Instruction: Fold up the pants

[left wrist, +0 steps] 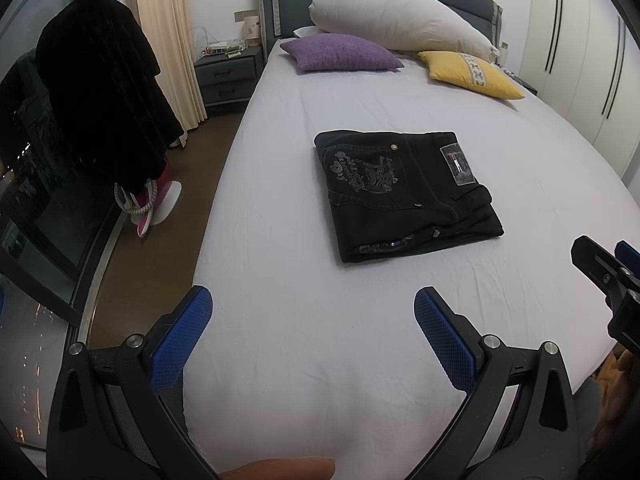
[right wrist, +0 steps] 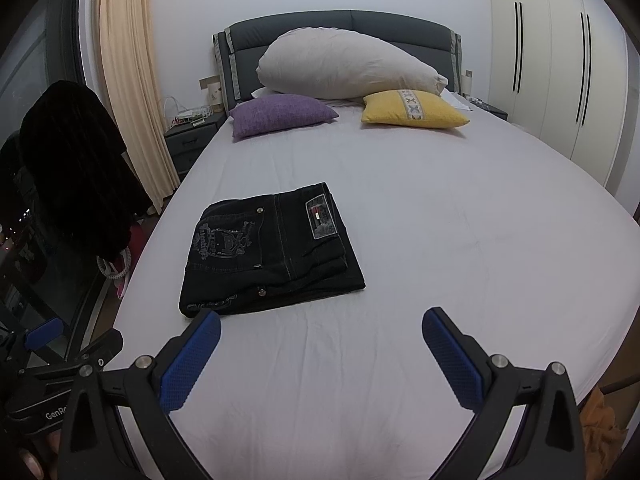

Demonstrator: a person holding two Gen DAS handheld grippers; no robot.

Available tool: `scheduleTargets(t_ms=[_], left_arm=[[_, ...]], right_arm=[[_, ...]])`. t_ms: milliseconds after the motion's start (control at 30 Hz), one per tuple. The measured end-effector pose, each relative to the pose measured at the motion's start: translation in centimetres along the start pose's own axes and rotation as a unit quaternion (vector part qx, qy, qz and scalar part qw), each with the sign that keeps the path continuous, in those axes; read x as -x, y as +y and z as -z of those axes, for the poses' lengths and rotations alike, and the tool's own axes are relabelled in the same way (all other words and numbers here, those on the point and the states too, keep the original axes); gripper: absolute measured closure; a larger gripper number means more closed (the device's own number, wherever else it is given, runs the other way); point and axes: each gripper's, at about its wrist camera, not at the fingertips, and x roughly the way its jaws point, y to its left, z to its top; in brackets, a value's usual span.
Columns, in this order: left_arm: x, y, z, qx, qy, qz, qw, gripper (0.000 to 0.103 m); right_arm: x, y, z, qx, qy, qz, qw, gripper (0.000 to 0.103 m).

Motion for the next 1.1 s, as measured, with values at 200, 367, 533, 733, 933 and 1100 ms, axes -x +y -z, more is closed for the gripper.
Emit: scheduleTargets(t_ms=[200, 367, 533, 733, 933, 1100], left_arm=[[0.04, 0.02, 0.0, 0.0, 0.0, 0.0, 1.0, 0.0], [0.07, -0.02, 0.04, 0.001, 0.0, 0.0, 1.0, 0.0], [0.11, 0.03, 0.02, 0.0, 0.0, 0.0, 1.0, 0.0], [0.08, 0.0, 0.04, 0.001, 0.0, 0.0, 1.0, 0.0], [0.19, 0.04, 0.05, 0.001, 0.0, 0.0, 1.0, 0.0], [0.21, 0.04, 0.05, 0.001, 0.0, 0.0, 1.0, 0.0]], right_arm=[[0.09, -0.04, -0.12, 0.0, 0.0, 0.0, 1.0, 0.0], [0.12, -0.11, -0.16, 0.0, 0.0, -0.001, 1.0, 0.0], [0.02, -0.09, 0.15, 0.0, 0.001, -0.001, 1.0, 0.0], [0.06, -0.14, 0.1, 0.0, 0.001, -0.001, 1.0, 0.0], [0.08, -0.22, 0.05, 0.0, 0.001, -0.001, 1.0, 0.0], [0.12, -0.26, -0.01, 0.0, 0.002, -0.002, 1.0, 0.0]])
